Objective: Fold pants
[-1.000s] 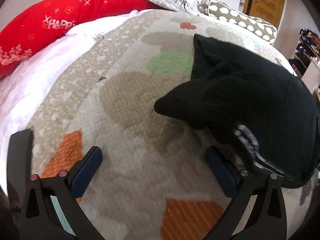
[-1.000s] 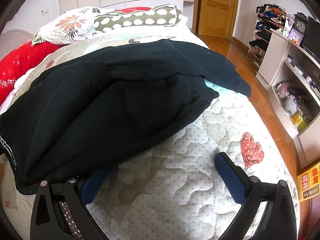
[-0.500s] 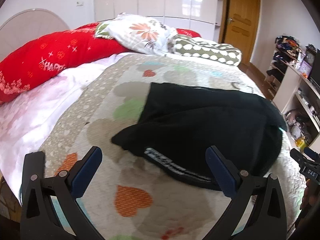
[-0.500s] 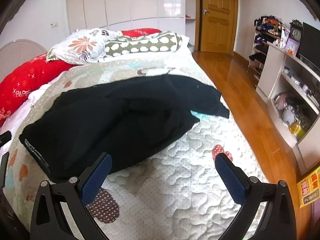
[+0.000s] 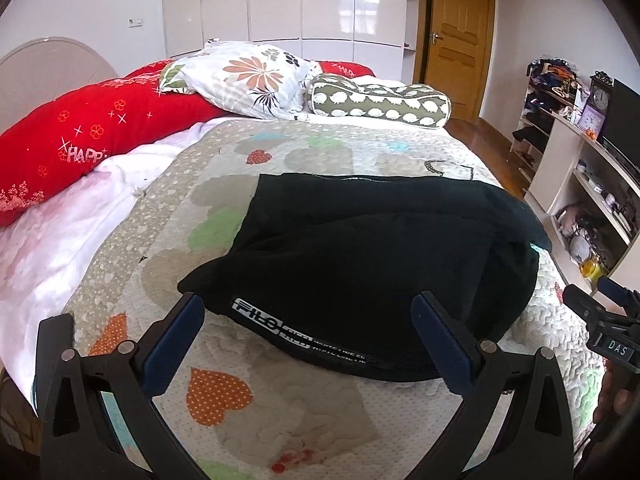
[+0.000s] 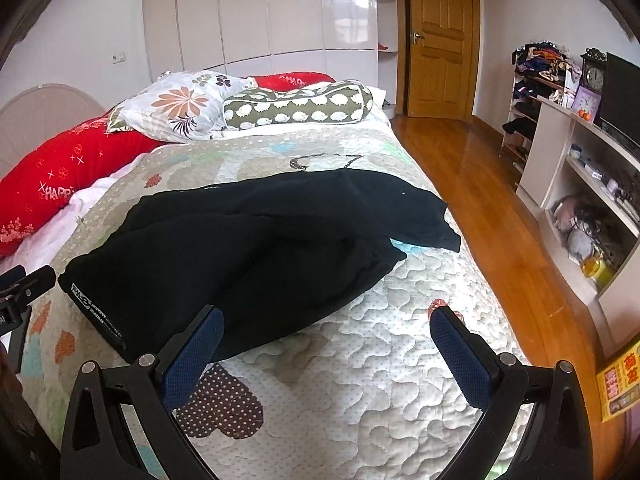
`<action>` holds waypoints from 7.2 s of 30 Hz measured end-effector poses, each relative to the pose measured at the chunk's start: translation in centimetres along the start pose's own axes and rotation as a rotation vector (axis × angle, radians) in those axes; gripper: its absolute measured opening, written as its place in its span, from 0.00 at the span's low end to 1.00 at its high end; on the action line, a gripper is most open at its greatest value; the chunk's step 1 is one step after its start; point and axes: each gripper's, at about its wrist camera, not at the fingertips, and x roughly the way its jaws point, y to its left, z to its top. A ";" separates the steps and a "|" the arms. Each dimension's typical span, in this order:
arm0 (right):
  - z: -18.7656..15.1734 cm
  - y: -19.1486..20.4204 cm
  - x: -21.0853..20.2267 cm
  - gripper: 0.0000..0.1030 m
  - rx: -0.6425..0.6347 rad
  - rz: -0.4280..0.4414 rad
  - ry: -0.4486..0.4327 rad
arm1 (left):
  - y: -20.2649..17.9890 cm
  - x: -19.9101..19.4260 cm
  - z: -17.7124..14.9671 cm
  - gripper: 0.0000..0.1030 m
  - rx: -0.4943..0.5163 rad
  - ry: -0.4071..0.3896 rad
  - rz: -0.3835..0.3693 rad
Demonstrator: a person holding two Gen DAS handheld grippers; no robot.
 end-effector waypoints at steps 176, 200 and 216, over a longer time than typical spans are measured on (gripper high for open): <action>12.4 5.3 8.1 0.05 -0.559 0.361 -0.052 | 8.8 10.0 9.3 0.08 0.083 0.088 -0.355; -9.0 3.8 -2.3 0.32 -0.370 0.519 0.143 | 11.0 -1.1 -7.2 0.54 -0.038 0.131 -0.429; -11.1 13.5 -1.3 0.52 -0.568 0.594 0.076 | 10.8 2.2 -5.3 0.78 -0.060 0.162 -0.345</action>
